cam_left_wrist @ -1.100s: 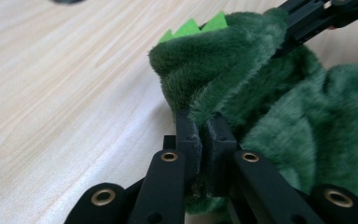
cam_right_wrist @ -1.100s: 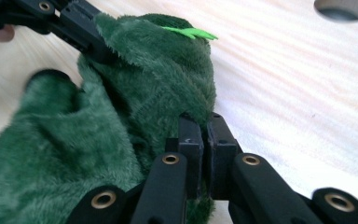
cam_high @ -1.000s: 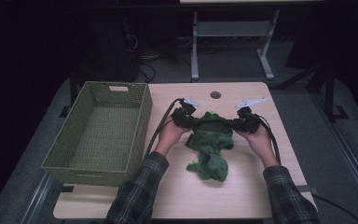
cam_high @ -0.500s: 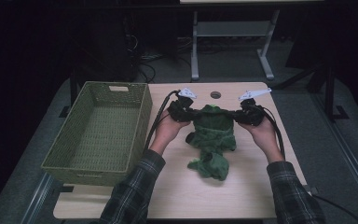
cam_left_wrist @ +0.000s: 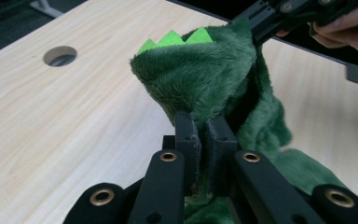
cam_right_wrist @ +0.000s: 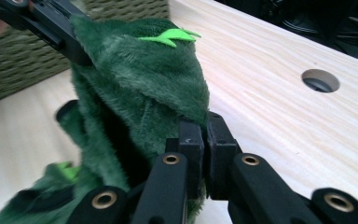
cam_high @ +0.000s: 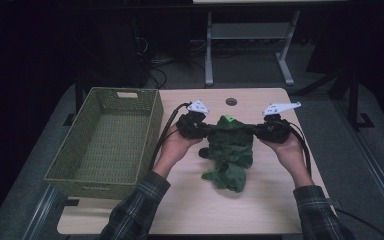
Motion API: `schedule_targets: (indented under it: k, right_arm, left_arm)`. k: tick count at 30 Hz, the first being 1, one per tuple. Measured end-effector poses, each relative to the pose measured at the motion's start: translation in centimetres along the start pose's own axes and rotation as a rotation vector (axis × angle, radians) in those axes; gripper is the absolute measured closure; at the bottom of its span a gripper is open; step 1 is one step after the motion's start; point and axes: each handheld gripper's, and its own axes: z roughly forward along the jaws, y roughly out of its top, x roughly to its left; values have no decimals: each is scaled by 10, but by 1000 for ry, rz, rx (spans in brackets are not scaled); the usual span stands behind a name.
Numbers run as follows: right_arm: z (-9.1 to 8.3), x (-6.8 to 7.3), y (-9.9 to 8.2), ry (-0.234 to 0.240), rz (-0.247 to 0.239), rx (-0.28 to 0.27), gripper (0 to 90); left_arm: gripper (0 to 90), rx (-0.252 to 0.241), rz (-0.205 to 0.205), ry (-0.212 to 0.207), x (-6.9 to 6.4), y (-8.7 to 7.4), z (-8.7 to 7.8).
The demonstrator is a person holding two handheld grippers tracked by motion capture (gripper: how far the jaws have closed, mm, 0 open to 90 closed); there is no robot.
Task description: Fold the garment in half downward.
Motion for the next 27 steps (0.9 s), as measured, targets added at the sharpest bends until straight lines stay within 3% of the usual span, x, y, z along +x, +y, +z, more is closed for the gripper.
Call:
schedule_targets:
  k: [15, 18, 20, 27]
  right_arm:
    - [-28, 44, -40, 74, -60, -18, 865]
    - [-30, 51, -47, 78, -72, -27, 865]
    - [-29, 54, -51, 86, -69, -3, 865]
    - [-28, 67, -70, 107, -79, 16, 864]
  left_arm:
    - [851, -7, 74, -83, -39, -35, -16]
    - [851, 4, 93, -99, -45, -41, -16]
    - [851, 11, 96, -109, -49, -46, -15]
    - [851, 56, 93, -147, -60, -65, -5]
